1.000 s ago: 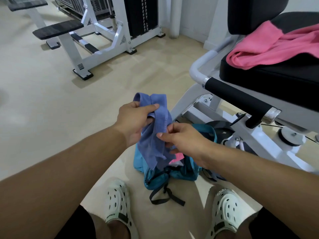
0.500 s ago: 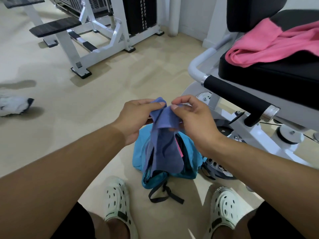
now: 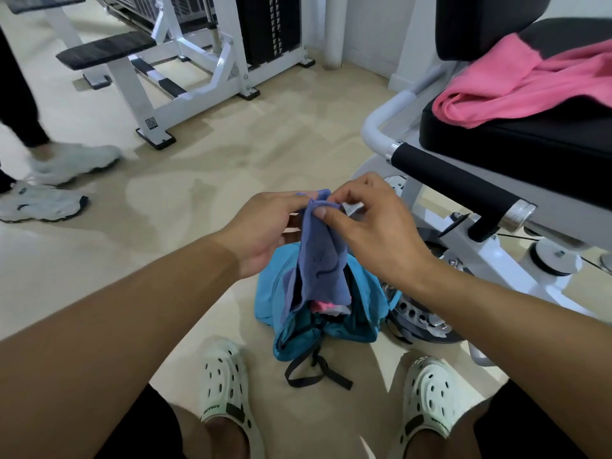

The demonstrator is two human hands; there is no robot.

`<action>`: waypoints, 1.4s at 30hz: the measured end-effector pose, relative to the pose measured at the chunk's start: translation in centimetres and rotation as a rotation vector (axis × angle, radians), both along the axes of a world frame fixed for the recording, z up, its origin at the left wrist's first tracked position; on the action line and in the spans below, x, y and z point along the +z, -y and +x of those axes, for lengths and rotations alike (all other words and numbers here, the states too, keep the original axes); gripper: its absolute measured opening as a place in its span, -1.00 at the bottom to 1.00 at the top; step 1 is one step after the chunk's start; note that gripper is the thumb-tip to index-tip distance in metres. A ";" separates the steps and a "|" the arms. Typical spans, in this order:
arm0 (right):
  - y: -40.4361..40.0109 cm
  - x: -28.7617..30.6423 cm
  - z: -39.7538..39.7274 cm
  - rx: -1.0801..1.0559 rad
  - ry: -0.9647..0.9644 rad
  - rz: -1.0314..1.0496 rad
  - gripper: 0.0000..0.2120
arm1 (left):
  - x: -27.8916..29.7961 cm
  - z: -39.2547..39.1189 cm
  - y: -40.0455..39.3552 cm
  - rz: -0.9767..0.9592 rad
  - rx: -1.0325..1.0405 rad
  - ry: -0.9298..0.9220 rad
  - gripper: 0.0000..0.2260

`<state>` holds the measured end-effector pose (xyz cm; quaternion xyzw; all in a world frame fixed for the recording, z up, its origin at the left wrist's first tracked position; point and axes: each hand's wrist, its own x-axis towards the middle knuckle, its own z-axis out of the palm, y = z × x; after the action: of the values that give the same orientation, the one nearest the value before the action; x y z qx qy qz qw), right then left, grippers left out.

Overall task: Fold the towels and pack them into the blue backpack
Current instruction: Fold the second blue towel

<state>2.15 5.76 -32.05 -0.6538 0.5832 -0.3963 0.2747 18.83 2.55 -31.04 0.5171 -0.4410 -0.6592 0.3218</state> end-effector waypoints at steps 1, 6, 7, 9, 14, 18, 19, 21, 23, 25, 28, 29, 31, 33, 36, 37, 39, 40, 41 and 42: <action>0.1 0.2 0.0 0.009 -0.034 -0.017 -0.90 | 0.1 0.0 0.0 -0.018 -0.025 0.021 -0.78; 0.4 0.2 -0.3 0.074 -0.002 0.064 -0.89 | 0.1 0.2 -0.1 -0.056 -0.040 0.033 -0.82; 0.4 0.2 -0.3 0.077 -0.001 0.073 -0.89 | 0.0 0.3 -0.2 -0.055 -0.018 0.026 -0.82; 0.5 -0.1 -0.2 0.078 0.000 0.082 -0.88 | -0.1 0.4 -0.2 -0.051 0.012 0.025 -0.83; 0.7 -0.3 -0.5 0.050 0.044 0.094 -0.91 | 0.0 0.4 -0.1 -0.040 -0.028 0.045 -0.81; 0.9 -0.3 -0.7 0.032 0.088 0.111 -0.93 | 0.1 0.4 -0.2 -0.030 -0.062 0.025 -0.77; 1.0 -0.3 -0.7 0.035 0.098 0.123 -0.94 | 0.1 0.4 -0.2 -0.018 -0.056 0.011 -0.78; 1.1 -0.3 -0.8 0.040 0.102 0.142 -0.93 | 0.1 0.4 -0.2 0.002 -0.036 0.000 -0.78; 1.2 -0.4 -0.9 0.032 0.096 0.152 -0.92 | 0.1 0.4 -0.2 0.009 -0.013 0.004 -0.79; 1.2 -0.4 -1.0 0.026 0.098 0.162 -0.91 | 0.1 0.4 -0.1 0.016 0.020 -0.005 -0.82; 1.2 -0.4 -1.1 0.020 0.102 0.173 -0.89 | 0.1 0.4 -0.2 0.009 0.011 -0.013 -0.81; 1.3 -0.4 -1.1 0.019 0.100 0.174 -0.88 | 0.1 0.4 -0.3 -0.004 -0.016 -0.007 -0.80; 1.2 -0.3 -1.2 0.023 0.100 0.176 -0.87 | 0.2 0.3 -0.4 -0.032 -0.066 0.008 -0.79; 1.2 -0.2 -1.2 0.028 0.107 0.176 -0.85 | 0.2 0.4 -0.5 -0.054 -0.094 0.024 -0.83; 1.0 -0.1 -1.2 0.036 0.093 0.166 -0.83 | 0.0 0.5 -0.6 -0.076 -0.110 0.038 -0.85; 1.0 -0.1 -1.2 0.037 0.089 0.161 -0.84 | -0.1 0.5 -0.6 -0.082 -0.112 0.039 -0.84; 0.9 0.0 -1.2 0.039 0.087 0.160 -0.81 | -0.1 0.5 -0.6 -0.089 -0.108 0.035 -0.83; 0.9 -0.1 -1.2 0.041 0.086 0.162 -0.79 | -0.1 0.5 -0.6 -0.090 -0.103 0.035 -0.83; 0.9 -0.1 -1.2 0.043 0.084 0.165 -0.77 | -0.1 0.5 -0.6 -0.092 -0.100 0.038 -0.84; 0.8 -0.1 -1.2 0.044 0.086 0.168 -0.77 | -0.2 0.5 -0.6 -0.096 -0.099 0.042 -0.85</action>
<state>0.95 4.93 -32.11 -0.6233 0.5877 -0.3676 0.3619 19.31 3.13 -31.20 0.4922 -0.5038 -0.6416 0.3039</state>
